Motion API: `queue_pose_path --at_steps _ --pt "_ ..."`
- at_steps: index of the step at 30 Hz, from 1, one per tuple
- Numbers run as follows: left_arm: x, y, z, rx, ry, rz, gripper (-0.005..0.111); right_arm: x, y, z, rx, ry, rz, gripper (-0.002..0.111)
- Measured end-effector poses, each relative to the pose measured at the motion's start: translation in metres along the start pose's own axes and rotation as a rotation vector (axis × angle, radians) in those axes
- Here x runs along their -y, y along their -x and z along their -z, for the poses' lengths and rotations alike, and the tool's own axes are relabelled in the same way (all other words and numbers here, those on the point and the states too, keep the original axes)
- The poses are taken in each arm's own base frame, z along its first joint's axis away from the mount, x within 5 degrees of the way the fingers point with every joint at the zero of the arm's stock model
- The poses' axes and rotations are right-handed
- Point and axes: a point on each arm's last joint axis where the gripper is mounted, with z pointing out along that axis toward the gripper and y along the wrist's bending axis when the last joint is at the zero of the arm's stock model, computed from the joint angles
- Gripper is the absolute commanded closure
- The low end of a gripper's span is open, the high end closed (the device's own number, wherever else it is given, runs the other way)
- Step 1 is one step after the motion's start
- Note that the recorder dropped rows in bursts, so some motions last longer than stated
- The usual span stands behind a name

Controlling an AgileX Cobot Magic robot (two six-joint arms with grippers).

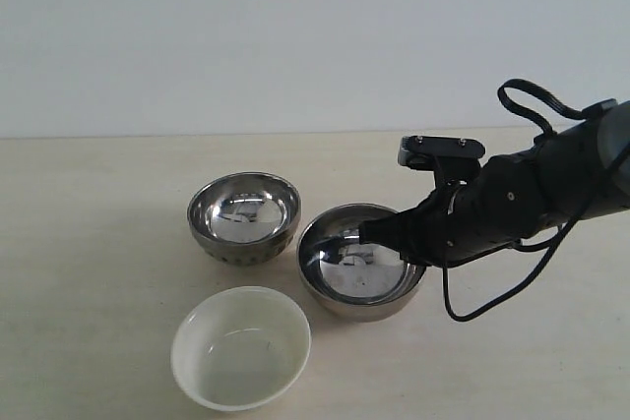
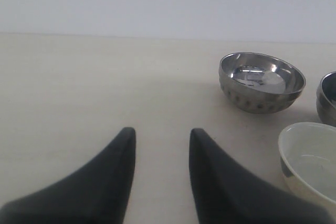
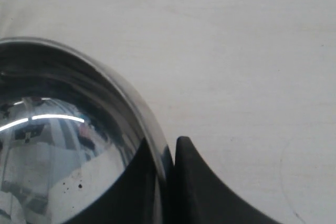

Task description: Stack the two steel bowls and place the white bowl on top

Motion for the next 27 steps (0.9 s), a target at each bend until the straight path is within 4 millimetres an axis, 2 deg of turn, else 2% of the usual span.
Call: queue_pose_path --at_steps 11,13,18,20,23,27 --pt "0.0000 0.0000 0.0000 0.000 0.000 0.000 0.074 0.0003 -0.0008 0.0000 -0.009 -0.003 -0.006 0.106" --pt "0.0000 0.0000 0.0000 0.000 0.000 0.000 0.074 0.0003 -0.0008 0.0000 -0.009 -0.003 -0.006 0.098" --pt "0.0000 0.0000 0.0000 0.000 0.000 0.000 0.074 0.0003 -0.0010 0.0000 -0.011 -0.003 -0.022 0.068" --pt "0.0000 0.0000 0.0000 0.000 0.000 0.000 0.074 0.0003 -0.0010 0.0000 -0.011 -0.003 -0.025 0.061" --pt "0.0000 0.0000 0.0000 0.000 0.000 0.000 0.074 0.0003 -0.0010 0.0000 -0.011 -0.003 -0.030 0.057" --pt "0.0000 0.0000 0.0000 0.000 0.000 0.000 0.074 -0.0013 0.0040 0.0036 0.029 0.010 -0.023 0.057"
